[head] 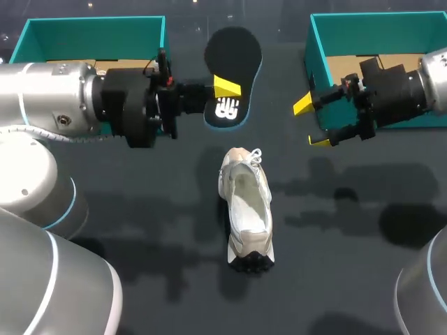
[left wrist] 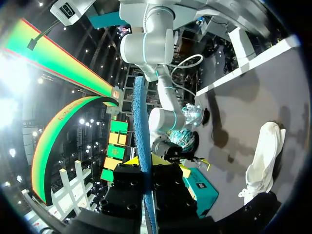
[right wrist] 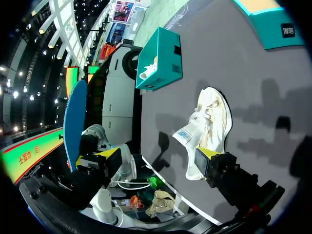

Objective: Take the shoe out of the shoebox, open the shoe tongue, remove and reinsert the insole, then place the shoe into the shoebox

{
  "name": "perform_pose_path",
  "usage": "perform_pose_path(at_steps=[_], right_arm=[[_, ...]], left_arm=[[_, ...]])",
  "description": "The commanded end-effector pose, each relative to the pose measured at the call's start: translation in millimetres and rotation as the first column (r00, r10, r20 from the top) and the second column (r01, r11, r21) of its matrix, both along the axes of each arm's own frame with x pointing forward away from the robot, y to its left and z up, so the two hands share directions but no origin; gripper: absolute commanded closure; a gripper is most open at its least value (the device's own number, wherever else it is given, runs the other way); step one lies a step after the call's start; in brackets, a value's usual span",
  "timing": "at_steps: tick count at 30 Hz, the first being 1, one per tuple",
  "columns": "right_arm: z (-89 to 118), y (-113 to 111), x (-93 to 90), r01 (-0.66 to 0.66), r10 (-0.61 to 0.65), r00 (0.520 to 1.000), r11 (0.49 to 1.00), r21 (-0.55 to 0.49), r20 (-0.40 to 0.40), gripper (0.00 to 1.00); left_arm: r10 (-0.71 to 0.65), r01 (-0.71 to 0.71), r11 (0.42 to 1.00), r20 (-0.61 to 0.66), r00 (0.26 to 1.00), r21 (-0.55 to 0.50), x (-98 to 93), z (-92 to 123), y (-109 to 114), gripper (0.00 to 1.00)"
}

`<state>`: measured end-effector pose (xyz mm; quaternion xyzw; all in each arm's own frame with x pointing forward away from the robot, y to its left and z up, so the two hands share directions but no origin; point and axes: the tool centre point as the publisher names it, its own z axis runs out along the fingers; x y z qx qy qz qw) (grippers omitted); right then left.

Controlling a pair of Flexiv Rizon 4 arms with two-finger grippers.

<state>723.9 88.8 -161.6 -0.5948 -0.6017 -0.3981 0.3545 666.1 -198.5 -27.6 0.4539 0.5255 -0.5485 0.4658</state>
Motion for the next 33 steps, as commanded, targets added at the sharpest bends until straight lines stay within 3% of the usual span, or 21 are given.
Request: perform_pose_path(at_steps=[1, 3, 9, 22, 28, 33], right_arm=[[3, 2, 10.0, 0.019, -0.019, 1.0, 0.999, 0.029, -0.007, 0.0], [10, 1, 15.9, 0.056, -0.056, 0.998, 0.997, 0.052, 0.004, 0.0], [19, 6, 28.4, 0.075, -0.08, 0.996, 0.991, 0.11, 0.036, 0.0], [20, 9, 33.6, 0.062, -0.066, 0.997, 0.991, 0.117, 0.033, 0.0], [28, 15, 44.4, 0.025, -0.033, 0.998, 0.99, 0.142, 0.054, 0.0], [32, 27, 44.5, -0.012, 0.008, 1.0, 0.984, 0.176, 0.026, 0.0]], left_arm=[[0.021, -0.02, 1.0, -0.026, 0.999, 0.024, -6.2, -22, -4, 1.0], [0.031, -0.029, 0.999, -0.055, 0.998, 0.038, -0.2, -33, -8, 1.0], [0.076, -0.08, 0.995, 0.06, 0.995, 0.067, 24.7, -60, -16, 1.0], [0.076, -0.08, 0.995, 0.06, 0.995, 0.067, 24.7, -60, -16, 1.0], [0.083, -0.091, 0.993, 0.101, 0.991, 0.072, 42.8, -83, -29, 1.0], [0.079, -0.091, 0.993, 0.137, 0.987, 0.08, 50.0, -89, -33, 1.0]])
